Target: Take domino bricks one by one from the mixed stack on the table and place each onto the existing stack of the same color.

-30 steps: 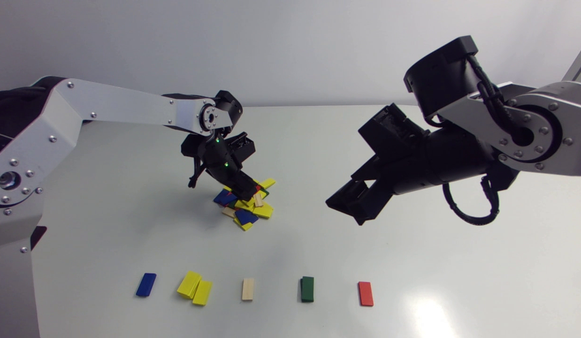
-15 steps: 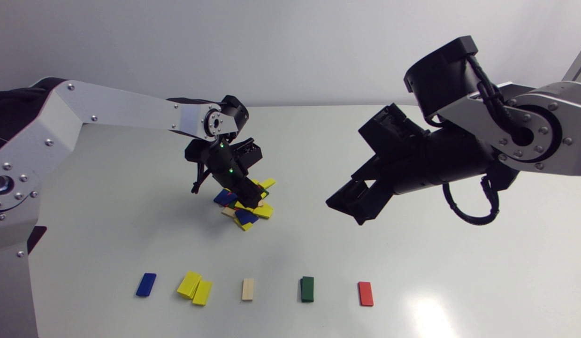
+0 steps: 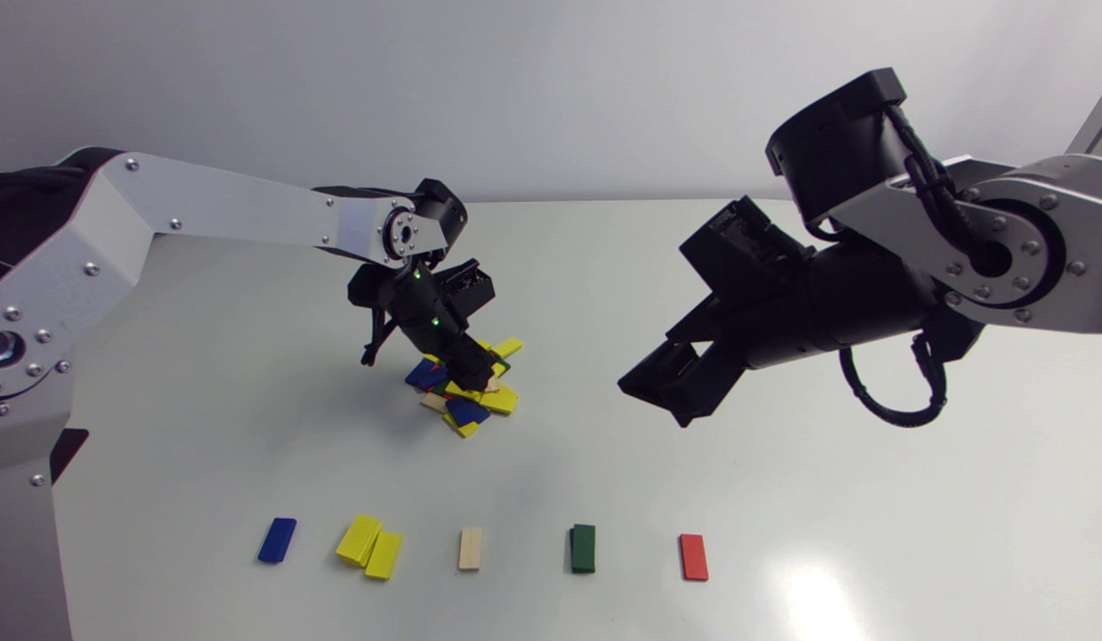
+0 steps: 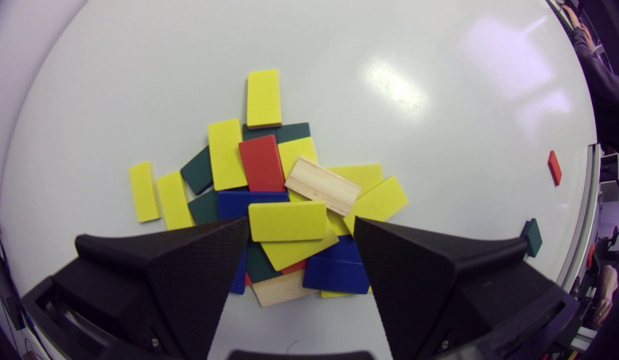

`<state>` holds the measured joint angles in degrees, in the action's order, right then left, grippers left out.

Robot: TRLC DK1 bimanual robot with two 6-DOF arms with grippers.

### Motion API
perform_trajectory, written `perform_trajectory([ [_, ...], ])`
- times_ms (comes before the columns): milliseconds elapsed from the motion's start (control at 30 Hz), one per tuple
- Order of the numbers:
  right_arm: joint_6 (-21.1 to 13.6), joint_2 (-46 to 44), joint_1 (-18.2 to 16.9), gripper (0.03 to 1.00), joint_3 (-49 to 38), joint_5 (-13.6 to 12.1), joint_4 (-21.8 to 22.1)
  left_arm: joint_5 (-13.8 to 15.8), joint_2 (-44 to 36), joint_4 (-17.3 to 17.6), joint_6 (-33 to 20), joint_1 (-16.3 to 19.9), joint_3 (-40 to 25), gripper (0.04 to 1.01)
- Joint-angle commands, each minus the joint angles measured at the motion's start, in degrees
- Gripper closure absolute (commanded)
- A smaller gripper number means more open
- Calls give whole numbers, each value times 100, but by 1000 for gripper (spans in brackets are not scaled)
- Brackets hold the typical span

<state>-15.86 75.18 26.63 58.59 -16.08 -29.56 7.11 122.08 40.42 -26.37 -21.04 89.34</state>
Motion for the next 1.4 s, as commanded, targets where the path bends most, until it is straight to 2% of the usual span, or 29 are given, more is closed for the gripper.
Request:
perform_trajectory([
  [0,21,94,-9,66,-181,17,82,44,17,-35,-175,56,-154,290],
  [1367,92,173,44,66,-67,26,117,36,281,-219,-351,117,-268,292],
])
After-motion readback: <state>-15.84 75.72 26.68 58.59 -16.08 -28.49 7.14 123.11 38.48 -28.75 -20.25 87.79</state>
